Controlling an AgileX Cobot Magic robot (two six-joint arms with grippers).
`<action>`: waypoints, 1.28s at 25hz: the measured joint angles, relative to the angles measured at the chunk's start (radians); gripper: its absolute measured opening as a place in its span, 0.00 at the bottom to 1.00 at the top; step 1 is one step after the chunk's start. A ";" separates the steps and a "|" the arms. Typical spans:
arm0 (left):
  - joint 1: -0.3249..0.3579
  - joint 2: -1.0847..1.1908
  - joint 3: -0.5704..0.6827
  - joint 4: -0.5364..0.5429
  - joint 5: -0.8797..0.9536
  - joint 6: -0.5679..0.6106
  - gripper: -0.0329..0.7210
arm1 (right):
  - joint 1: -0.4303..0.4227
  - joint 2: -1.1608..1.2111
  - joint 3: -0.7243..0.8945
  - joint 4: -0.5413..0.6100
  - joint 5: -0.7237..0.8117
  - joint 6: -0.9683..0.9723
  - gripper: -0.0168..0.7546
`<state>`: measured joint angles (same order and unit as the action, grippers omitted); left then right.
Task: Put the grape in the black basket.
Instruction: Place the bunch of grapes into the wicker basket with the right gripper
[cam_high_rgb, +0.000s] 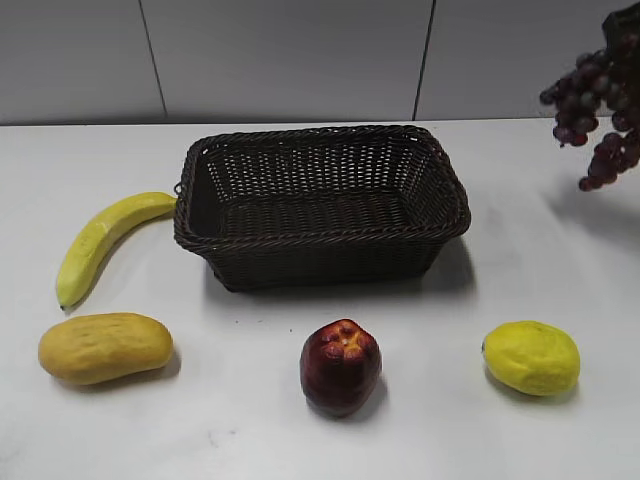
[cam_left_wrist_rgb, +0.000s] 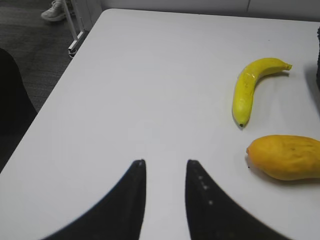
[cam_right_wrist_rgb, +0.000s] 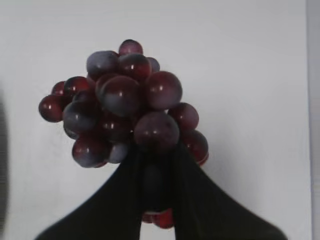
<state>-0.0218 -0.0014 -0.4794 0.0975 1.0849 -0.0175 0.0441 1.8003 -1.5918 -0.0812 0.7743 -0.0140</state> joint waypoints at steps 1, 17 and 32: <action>0.000 0.000 0.000 0.000 0.000 0.000 0.33 | 0.007 -0.026 -0.005 0.000 0.001 -0.008 0.15; 0.000 0.000 0.000 0.000 0.000 0.000 0.33 | 0.399 -0.123 -0.149 0.033 -0.091 -0.030 0.15; 0.000 0.000 0.000 0.000 0.000 0.000 0.33 | 0.591 0.192 -0.151 0.115 -0.169 -0.030 0.15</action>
<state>-0.0218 -0.0014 -0.4794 0.0975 1.0849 -0.0175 0.6349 1.9925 -1.7426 0.0333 0.6052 -0.0444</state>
